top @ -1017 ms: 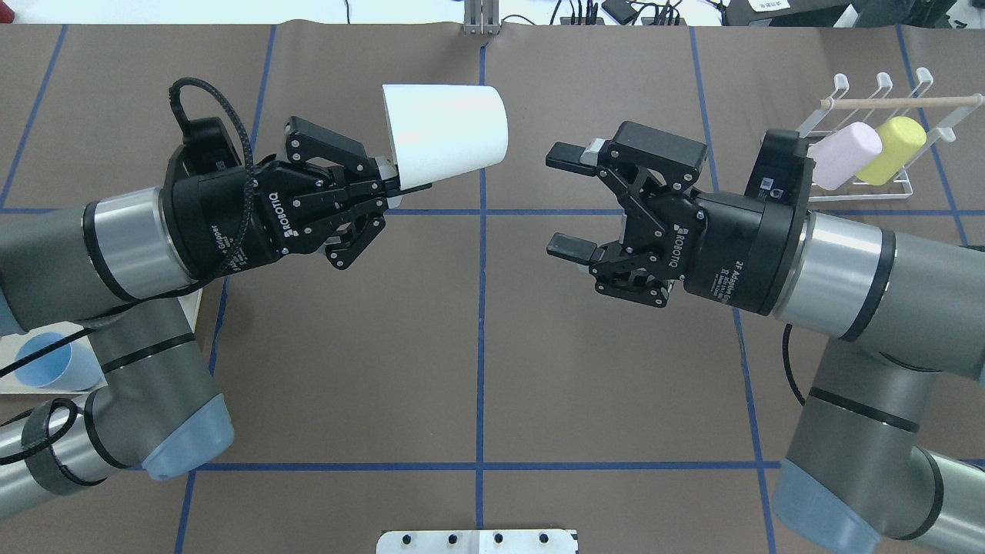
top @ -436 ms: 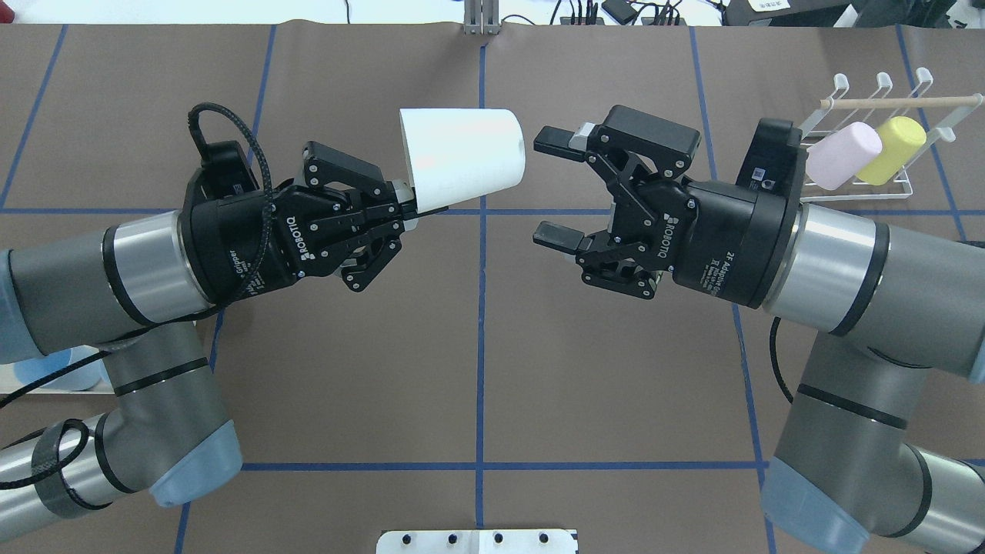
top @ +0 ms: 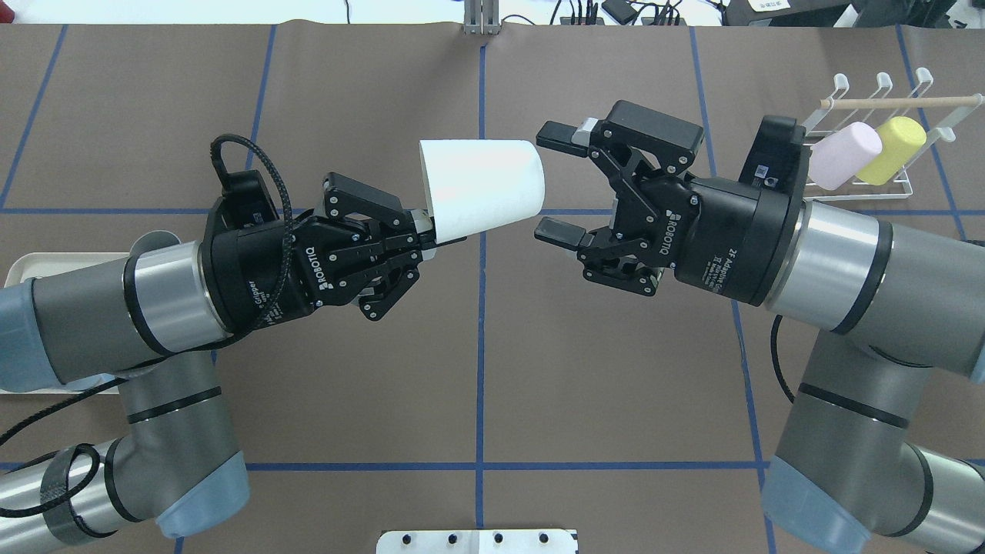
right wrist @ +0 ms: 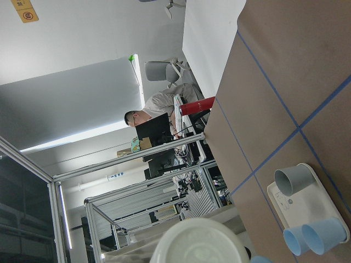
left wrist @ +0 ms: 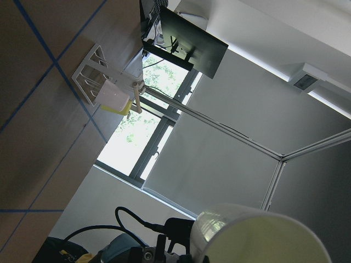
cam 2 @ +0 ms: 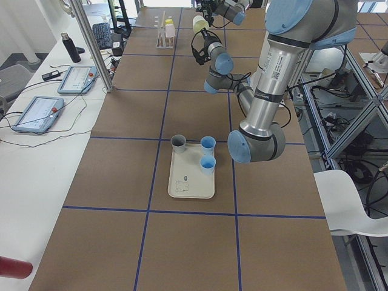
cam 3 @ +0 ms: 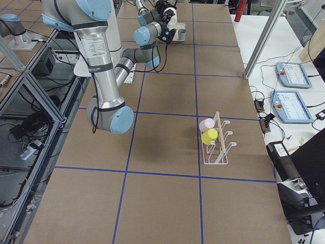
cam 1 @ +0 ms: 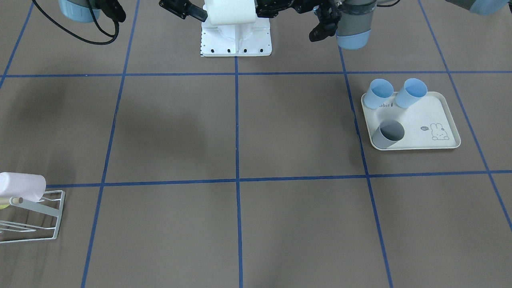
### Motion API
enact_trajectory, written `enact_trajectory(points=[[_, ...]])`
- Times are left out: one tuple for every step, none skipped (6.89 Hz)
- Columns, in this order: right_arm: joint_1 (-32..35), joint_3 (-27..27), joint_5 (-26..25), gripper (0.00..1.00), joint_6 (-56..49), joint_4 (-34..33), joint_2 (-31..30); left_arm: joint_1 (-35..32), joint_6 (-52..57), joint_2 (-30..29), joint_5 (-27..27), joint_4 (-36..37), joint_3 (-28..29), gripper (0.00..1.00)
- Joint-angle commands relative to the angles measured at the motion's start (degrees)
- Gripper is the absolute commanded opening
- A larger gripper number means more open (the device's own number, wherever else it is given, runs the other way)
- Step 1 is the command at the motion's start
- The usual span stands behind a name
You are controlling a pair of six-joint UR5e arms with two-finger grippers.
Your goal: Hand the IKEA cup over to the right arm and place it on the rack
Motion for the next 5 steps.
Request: enact_trajectory(points=[[0.0,0.0,-1.4,1.00,0.1,0.0,-0.5,1.1,0.0,-0.3,0.6,0.4,0.0,0.00],[0.0,0.2,-1.4,1.00,0.1,0.0,-0.8,1.5,0.0,-0.5,0.6,0.5,0.1,0.00],[0.0,0.0,-1.4,1.00,0.0,0.0,-0.8,1.6,0.0,-0.8,0.6,0.5,0.1,0.00],[0.0,-0.1,-1.4,1.00,0.1,0.0,-0.9,1.6,0.0,-1.1,0.6,0.5,0.0,0.00],[-0.1,-0.1,-1.4,1.00,0.0,0.0,-1.2,1.6,0.0,-1.6,0.6,0.8,0.0,0.00]])
